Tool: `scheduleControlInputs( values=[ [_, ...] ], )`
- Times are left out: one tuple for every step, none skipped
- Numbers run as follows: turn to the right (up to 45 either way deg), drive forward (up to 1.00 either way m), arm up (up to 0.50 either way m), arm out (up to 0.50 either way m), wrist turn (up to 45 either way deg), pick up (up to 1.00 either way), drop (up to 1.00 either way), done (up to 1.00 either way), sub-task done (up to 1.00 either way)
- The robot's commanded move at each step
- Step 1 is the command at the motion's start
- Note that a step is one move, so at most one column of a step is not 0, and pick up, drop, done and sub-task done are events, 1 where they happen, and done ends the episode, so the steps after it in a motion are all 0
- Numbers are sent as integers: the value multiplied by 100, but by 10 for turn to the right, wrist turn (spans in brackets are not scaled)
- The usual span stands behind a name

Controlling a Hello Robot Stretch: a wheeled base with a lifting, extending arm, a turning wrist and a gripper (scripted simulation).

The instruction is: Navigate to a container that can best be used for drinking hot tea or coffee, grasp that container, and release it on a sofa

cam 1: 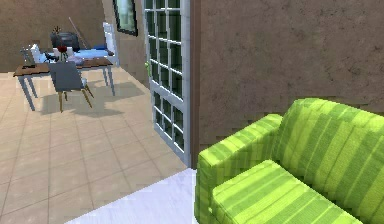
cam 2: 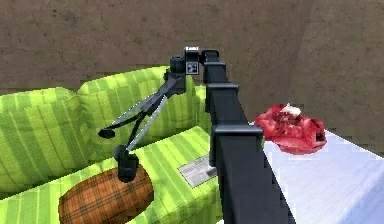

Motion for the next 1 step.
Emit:
scheduleControlInputs(
  values=[
    [0, 0, 0, -40, 0, 0, 0, 0, 0]
  ],
)
